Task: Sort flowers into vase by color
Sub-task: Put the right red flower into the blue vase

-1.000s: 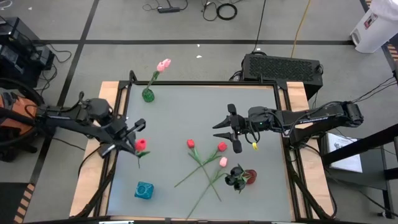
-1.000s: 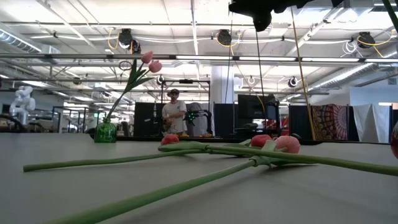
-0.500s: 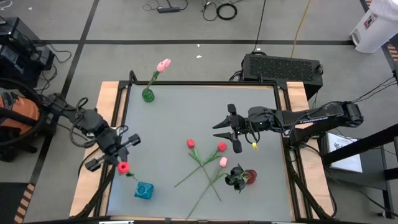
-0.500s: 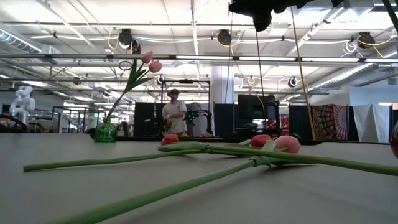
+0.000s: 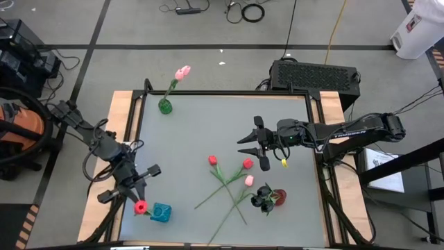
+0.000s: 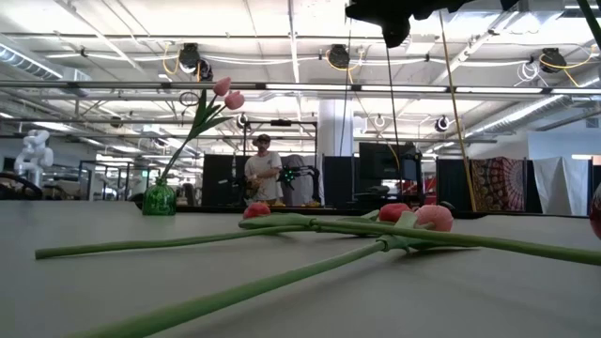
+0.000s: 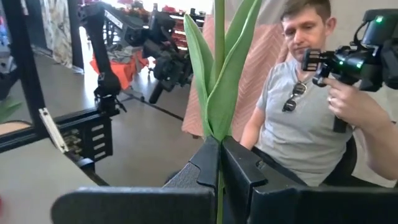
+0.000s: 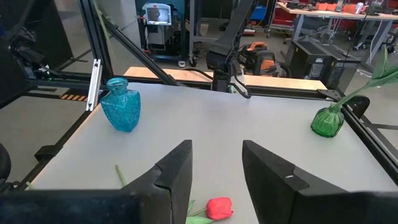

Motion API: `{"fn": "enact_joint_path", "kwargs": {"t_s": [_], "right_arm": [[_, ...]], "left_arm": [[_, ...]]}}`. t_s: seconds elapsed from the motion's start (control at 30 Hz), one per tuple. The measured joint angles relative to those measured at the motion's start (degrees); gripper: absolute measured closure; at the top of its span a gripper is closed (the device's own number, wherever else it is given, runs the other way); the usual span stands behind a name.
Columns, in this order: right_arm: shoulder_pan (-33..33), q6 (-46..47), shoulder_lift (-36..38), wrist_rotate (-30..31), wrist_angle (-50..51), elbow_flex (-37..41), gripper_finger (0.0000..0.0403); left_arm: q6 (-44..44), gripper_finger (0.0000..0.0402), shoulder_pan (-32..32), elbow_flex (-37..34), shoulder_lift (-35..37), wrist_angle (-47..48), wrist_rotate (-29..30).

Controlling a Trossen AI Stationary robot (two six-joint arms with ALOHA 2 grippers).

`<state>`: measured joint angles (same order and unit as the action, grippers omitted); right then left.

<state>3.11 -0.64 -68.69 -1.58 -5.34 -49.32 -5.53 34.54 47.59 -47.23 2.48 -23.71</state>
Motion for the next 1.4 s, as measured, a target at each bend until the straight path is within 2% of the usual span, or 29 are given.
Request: {"fn": "enact_joint_path", "kwargs": {"t_s": [0.27, 0.57, 0.87, 1.4], "right_arm": [[0.0, 0.0, 0.0, 0.0, 0.0, 0.0, 0.027], [0.0, 0.0, 0.0, 0.0, 0.0, 0.0, 0.027], [0.0, 0.0, 0.0, 0.0, 0.0, 0.0, 0.027], [0.0, 0.0, 0.0, 0.0, 0.0, 0.0, 0.0271]], "left_arm": [[0.3, 0.0388, 1.3, 0.0, -0.8, -2.7, 0.6], [3.3, 0.0388, 1.3, 0.0, -0.8, -2.6, 5.1], [3.0, 0.0388, 1.3, -0.1, -0.8, 0.6, 5.2], [0.4, 0.0388, 1.3, -2.9, -0.8, 0.6, 5.1]]}}
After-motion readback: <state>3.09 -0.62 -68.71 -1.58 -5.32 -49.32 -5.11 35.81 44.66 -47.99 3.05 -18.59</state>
